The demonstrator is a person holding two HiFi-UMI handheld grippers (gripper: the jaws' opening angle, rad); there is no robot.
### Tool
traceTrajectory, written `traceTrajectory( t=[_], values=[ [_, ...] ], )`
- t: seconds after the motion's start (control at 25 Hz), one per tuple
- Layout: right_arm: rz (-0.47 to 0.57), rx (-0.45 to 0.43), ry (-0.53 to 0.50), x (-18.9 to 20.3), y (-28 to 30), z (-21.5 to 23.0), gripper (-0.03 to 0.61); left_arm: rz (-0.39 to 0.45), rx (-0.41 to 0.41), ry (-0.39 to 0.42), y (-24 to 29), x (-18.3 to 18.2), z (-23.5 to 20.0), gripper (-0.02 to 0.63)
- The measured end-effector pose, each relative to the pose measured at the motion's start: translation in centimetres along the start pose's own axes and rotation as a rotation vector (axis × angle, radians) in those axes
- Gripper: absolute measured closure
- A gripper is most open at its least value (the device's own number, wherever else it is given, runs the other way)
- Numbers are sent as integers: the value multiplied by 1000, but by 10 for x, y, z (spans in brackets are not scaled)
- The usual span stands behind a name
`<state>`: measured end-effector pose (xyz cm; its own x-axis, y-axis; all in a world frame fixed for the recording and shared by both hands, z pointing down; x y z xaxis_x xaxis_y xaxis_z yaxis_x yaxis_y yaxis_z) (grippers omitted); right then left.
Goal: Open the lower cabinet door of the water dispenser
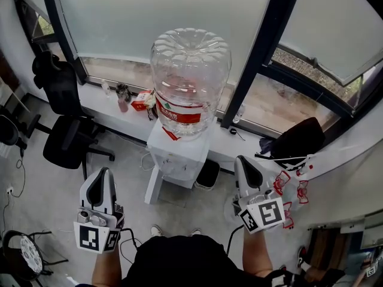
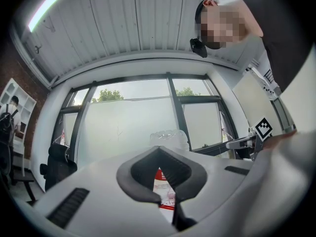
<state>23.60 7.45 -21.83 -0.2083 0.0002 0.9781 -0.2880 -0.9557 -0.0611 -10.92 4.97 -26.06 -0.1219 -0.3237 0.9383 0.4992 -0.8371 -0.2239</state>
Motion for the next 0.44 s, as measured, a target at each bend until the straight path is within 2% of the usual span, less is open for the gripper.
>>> traceTrajectory(
  t=[0.44],
  values=[
    [0,-8,-7,0,0,-4,574,1,-9,-3,-4,0,-2,606]
  ],
)
Point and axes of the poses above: the fingertips, and each gripper's own axes: y forward along the fingers, z to its right, x out of its underside, the point moved 4 cm from there along -y, backward along the fingers, and after that the axes turned 12 degrees about y, right-handed, at the moved point
